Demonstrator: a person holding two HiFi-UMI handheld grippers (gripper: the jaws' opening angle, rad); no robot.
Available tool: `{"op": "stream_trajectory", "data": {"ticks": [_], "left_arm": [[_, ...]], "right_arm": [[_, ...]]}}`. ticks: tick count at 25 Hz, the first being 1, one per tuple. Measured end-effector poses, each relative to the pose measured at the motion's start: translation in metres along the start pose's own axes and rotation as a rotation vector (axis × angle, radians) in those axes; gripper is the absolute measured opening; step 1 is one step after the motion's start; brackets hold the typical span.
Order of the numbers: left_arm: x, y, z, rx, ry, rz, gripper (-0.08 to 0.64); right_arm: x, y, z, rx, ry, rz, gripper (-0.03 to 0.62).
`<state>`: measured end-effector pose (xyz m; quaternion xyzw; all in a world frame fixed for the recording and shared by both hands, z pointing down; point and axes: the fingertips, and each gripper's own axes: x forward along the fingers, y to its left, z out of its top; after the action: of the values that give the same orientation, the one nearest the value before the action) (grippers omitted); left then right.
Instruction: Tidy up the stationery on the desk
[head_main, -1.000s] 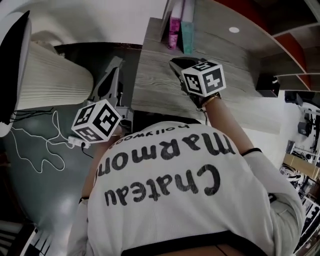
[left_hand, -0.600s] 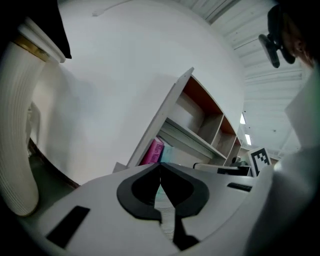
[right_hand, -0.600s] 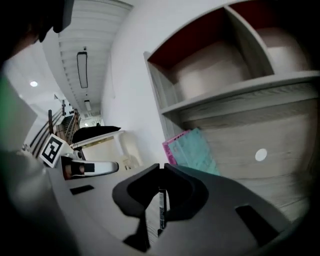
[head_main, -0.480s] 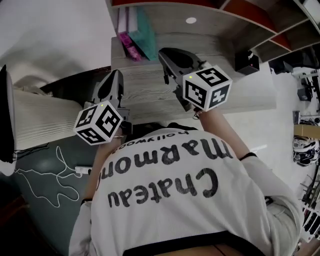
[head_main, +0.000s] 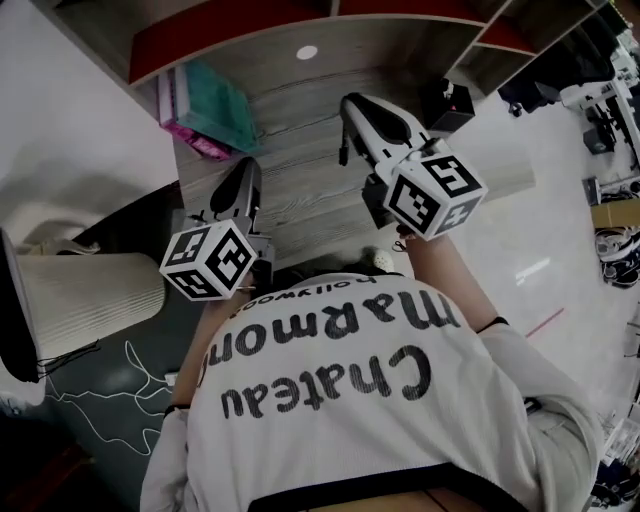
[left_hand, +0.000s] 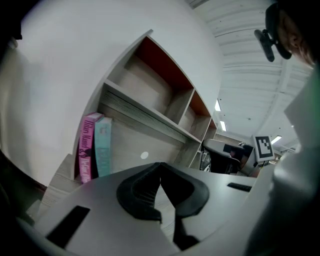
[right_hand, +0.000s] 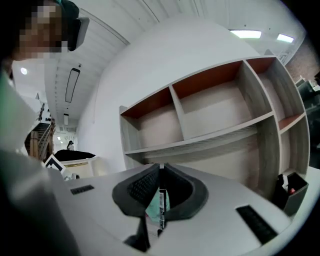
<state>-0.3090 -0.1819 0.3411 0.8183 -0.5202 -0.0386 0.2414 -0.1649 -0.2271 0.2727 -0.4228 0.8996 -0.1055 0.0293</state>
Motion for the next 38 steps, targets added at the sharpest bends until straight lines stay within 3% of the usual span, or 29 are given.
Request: {"op": "stream_trajectory", "data": {"ticks": [7, 15, 23, 31, 38], "left_arm": [[0.059, -0.066, -0.017, -0.006, 0.02, -0.021, 0.015], [0.12, -0.136, -0.04, -0.012, 0.034, -0.047, 0.015], [0.163, -0.192, -0.067, -0.027, 0.013, -0.036, 0.015], [0.17, -0.222, -0.092, -0.029, 0.007, 0.015, 0.015], [0.147, -0.209, -0.098, -0.039, -0.001, 0.128, 0.015]], "right_arm": [[-0.037, -0.078, 0.019, 0.014, -0.001, -0.031, 0.041], [-0.082, -0.152, 0.037, -0.046, 0.008, -0.051, 0.041], [-0.126, -0.221, 0.044, -0.051, 0.013, -0.055, 0.043], [-0.15, -0.266, 0.045, -0.043, 0.003, -0.048, 0.043], [-0.153, -0.295, 0.05, 0.001, -0.023, -0.058, 0.043]]}}
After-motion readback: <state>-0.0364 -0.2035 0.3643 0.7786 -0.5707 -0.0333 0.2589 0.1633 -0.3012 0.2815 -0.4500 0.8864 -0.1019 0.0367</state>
